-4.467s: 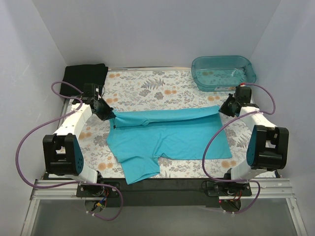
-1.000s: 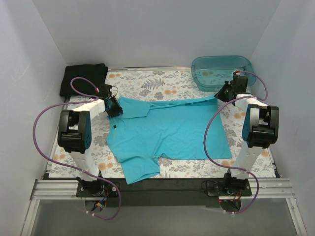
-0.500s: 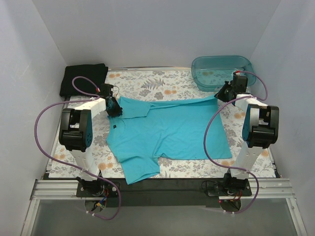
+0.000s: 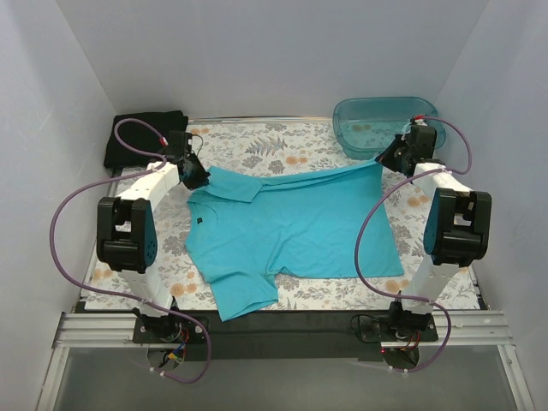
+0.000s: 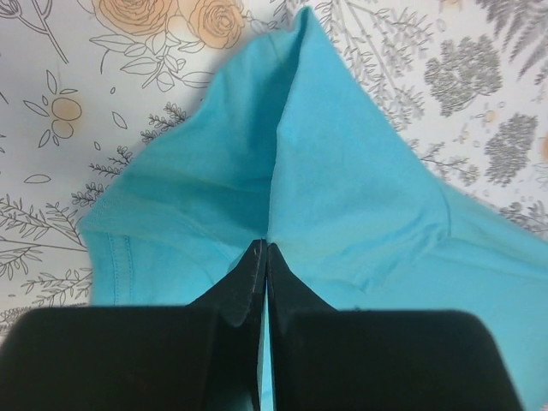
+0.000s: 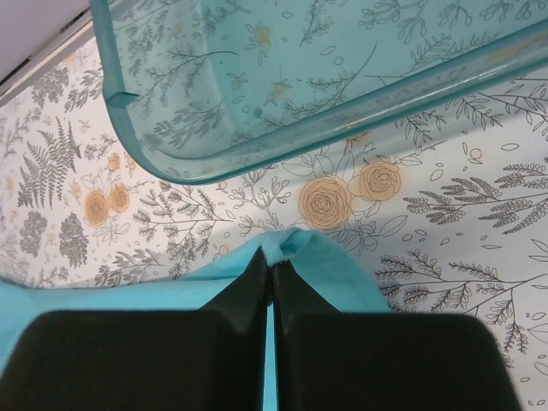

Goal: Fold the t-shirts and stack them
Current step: Fold the tshirt

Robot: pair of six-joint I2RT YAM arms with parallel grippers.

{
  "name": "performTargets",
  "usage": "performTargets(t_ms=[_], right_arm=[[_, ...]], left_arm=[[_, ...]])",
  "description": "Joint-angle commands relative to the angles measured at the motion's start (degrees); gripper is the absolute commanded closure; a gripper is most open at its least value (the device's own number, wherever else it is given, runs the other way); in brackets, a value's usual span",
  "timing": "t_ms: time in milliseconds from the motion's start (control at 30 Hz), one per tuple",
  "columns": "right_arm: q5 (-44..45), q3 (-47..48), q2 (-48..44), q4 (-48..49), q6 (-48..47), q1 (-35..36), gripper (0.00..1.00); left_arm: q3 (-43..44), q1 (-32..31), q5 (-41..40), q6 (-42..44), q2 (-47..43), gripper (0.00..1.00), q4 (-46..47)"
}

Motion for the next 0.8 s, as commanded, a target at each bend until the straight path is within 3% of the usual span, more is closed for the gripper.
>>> performTargets(t_ms=[0,433,767], right_arm=[[-0.81,-0.19,-3.19,0.97,-0.55,-0.87,0.98],[-2.74,-0.10,-4.60,-3.25,-0.64,-1.05,0.99],[-2.75,-0.45,-5.22,-5.98,-0.64,-1.05,0.99]], left_arm=[[2.42,-0.11,-1.17,-1.45,-5.19,1.00,-2.64],[2.78,1.12,-0.47,-6.63,-16.71,1.00,-5.81],[-2.05,1.12,6.38,-11.11,-24.26,1.00,-7.21]])
